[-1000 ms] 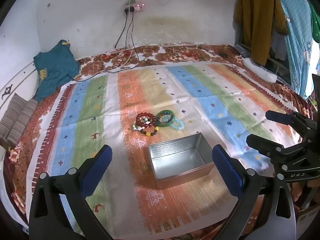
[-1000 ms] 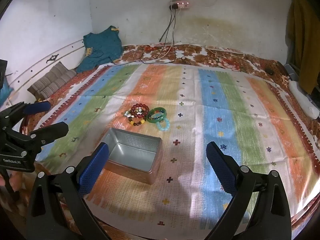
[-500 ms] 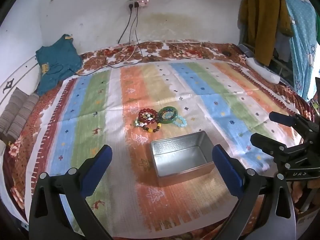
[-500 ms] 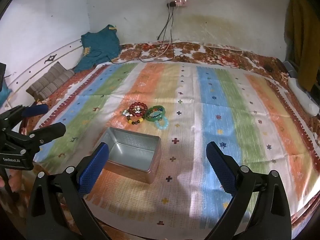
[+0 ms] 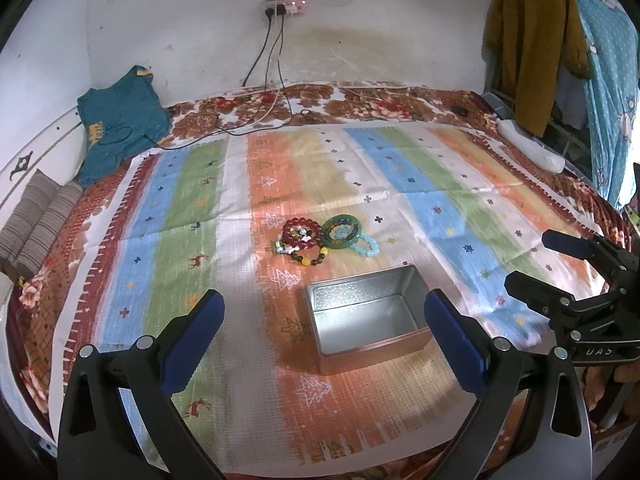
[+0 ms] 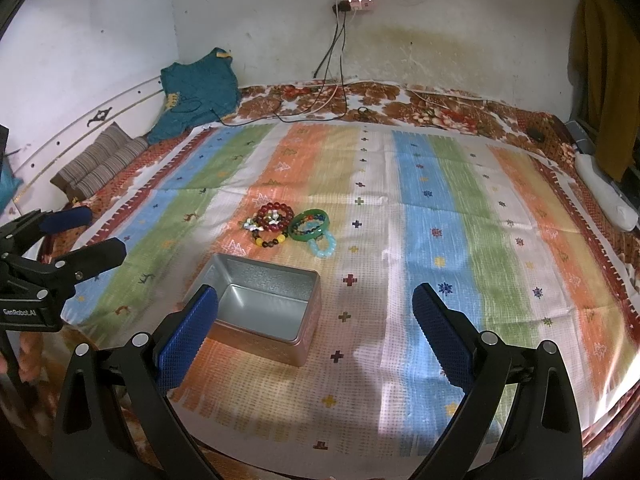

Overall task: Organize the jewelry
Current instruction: 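Move both tools toward the bracelet pile beside the silver tin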

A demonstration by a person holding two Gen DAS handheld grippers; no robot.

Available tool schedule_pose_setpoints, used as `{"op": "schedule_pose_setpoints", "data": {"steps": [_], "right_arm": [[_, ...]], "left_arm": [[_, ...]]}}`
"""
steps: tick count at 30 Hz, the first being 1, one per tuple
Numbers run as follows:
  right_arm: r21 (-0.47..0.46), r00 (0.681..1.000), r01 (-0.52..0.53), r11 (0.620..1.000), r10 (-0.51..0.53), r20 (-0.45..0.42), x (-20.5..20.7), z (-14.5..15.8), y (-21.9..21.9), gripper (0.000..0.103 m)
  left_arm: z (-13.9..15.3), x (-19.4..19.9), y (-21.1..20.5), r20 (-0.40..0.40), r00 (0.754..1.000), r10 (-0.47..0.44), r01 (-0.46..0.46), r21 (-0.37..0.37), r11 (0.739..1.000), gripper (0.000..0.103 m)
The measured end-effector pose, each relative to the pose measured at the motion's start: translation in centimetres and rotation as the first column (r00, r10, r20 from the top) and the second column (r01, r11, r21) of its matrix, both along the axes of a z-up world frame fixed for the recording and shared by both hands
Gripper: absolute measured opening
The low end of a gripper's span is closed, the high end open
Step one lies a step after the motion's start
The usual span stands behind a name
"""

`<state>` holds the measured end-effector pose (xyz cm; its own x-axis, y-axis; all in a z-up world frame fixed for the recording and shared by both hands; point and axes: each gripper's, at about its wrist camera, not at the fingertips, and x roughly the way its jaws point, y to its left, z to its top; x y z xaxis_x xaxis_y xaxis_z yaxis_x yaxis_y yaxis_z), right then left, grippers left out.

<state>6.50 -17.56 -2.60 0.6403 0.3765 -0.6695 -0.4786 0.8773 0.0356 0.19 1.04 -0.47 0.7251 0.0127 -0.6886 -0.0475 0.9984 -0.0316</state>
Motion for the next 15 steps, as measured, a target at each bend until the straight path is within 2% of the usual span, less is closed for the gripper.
{"op": "schedule_pose_setpoints", "data": {"steps": [15], "right_arm": [[-0.01, 1.0, -0.001, 1.0, 0.001, -0.009, -0.02, -0.59, -0.23, 0.099]], "left_arm": [[-0.25, 0.6, 0.45, -0.032, 0.999, 0.022, -0.023, -0.011, 1.0, 0.097]]}}
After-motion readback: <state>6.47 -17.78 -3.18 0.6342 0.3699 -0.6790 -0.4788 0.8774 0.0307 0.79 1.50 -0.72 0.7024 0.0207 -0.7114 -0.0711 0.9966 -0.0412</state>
